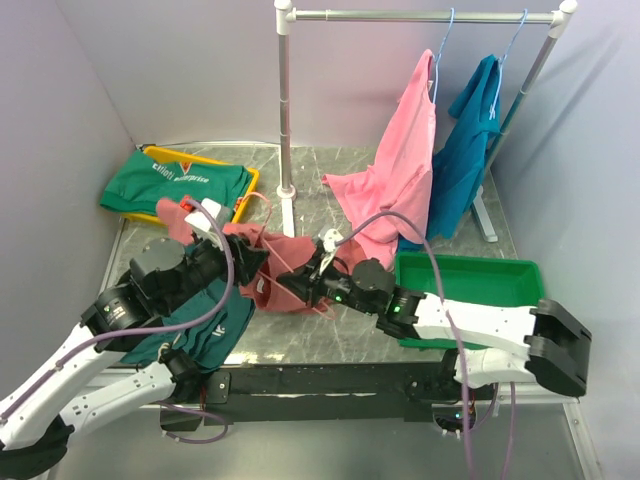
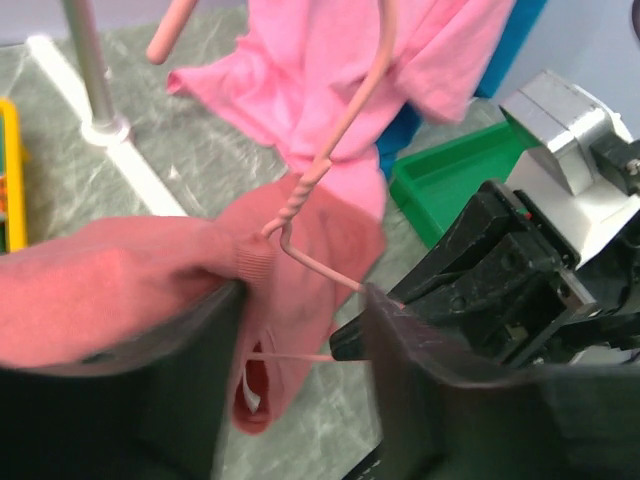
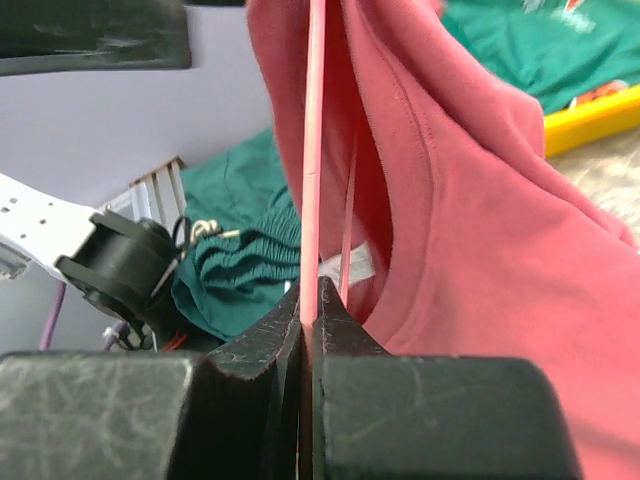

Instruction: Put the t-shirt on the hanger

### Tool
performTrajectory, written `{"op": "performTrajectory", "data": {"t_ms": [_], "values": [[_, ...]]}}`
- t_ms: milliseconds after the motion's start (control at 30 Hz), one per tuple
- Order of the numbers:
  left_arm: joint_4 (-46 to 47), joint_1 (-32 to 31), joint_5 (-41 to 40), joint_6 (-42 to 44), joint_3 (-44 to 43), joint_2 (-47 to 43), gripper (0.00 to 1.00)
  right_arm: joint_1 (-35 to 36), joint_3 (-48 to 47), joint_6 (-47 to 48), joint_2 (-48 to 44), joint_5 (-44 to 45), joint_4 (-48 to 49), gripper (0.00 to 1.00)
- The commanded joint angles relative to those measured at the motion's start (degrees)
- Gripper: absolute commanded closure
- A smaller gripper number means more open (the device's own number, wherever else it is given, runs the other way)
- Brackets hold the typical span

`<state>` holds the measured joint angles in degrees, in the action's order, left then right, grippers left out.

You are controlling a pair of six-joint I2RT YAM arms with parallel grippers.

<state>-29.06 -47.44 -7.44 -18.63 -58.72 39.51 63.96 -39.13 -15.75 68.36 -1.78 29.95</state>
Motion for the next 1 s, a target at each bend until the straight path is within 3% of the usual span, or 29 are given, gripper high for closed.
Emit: {"op": "performTrajectory", "data": {"t_ms": [0, 100, 333, 633, 733, 833, 867, 933, 967], "values": [[1.9, -0.02, -2.67, -0.89, 1.07, -3.55, 0.35, -0.07, 0.81, -2.36, 2.65, -1.73, 14.43, 1.0], [0.58, -0.02, -0.91, 1.49, -0.34, -4.7, 0.32, -0.07, 0.2, -2.44, 4.23, -1.91, 15.39, 1.0], [-1.26, -0.02, -5.12, 5.88, -3.15, -3.21, 0.32, 0.02, -0.33, -2.97, 5.38, -2.35, 16.01, 1.0], [6.2, -0.02, -6.45, 10.98, -5.0, 6.54, 0.32, -0.07, -1.21, -3.15, 6.08, -3.4, 14.61, 1.0], [7.52, -0.02, -6.18, 11.69, -5.18, 9.0, 0.37, -0.07, -0.86, -3.24, 5.74, -2.88, 14.52, 1.0], [9.54, -0.02, -9.6, 12.04, -4.3, 10.24, 0.53, -0.07, -0.85, -3.15, 5.12, -2.53, 13.47, 1.0], [10.24, -0.02, -10.22, 12.13, -3.6, 10.5, 0.71, -0.07, -0.86, -3.24, 4.94, -2.35, 12.77, 1.0], [12.09, -0.02, -11.36, 12.22, -3.51, 10.76, 0.96, -0.07, -0.94, -3.67, 4.59, -1.82, 12.06, 1.0], [12.53, -0.02, -11.71, 12.48, -3.68, 11.03, 0.99, -0.07, -0.94, -3.85, 3.81, -0.78, 10.66, 0.96]]}}
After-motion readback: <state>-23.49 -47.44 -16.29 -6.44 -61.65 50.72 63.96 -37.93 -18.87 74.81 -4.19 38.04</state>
